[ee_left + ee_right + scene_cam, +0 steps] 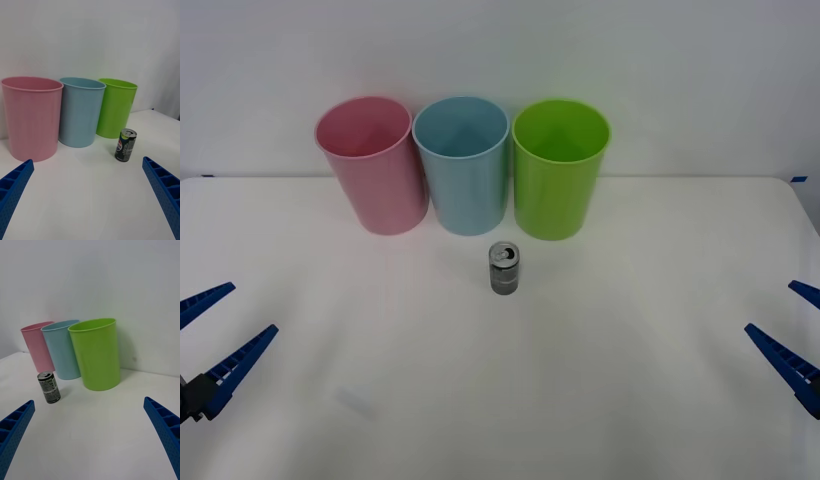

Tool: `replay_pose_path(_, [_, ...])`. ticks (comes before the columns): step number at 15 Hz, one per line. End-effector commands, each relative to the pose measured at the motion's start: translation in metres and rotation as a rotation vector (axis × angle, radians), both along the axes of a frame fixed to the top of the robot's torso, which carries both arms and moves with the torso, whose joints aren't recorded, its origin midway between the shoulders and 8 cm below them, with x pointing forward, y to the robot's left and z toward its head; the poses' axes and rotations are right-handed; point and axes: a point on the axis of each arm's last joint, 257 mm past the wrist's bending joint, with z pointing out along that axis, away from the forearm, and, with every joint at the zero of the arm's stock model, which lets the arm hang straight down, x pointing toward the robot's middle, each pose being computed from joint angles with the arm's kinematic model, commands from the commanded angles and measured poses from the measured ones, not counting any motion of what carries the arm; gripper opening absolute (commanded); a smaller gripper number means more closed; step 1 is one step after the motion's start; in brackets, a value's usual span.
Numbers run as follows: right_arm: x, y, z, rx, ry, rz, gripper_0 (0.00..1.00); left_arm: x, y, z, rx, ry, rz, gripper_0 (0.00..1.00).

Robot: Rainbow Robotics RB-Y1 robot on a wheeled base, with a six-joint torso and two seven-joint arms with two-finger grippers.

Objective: Grasp the object on the table and drop it into the matching bin: aluminum can to the light blue bin, PET bottle to the pink bin.

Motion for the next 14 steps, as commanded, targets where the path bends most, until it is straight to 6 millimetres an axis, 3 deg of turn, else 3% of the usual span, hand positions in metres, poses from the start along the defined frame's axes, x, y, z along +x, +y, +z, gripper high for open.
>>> replay_pose_path(1, [0.0, 0.0, 0.0, 0.0, 0.0, 0.0, 1.0, 0.0, 0.0, 0.0, 0.0, 0.0, 0.0, 1.0])
replay_pose_path(2, [-0.005, 0.005, -0.01, 0.024, 0.019, 0.002, 1.0, 0.0, 0.0, 0.0, 0.0, 0.0, 0.0, 1.0])
replay_pose_path(5, [-0.009, 0.013, -0.011, 0.037, 0.032, 0.023, 1.0, 0.0, 0.0, 0.0, 0.0, 0.0, 0.0, 1.0])
replay_pose_path(9, [-0.006, 0.016, -0.022, 0.009, 0.048, 0.017, 1.0, 0.0, 0.0, 0.0, 0.0, 0.0, 0.0, 1.0])
replay_pose_path(14, [0.007, 0.035, -0.039, 0.015, 0.073, 0.006, 1.0, 0.0, 0.0, 0.0, 0.0, 0.0, 0.0, 1.0])
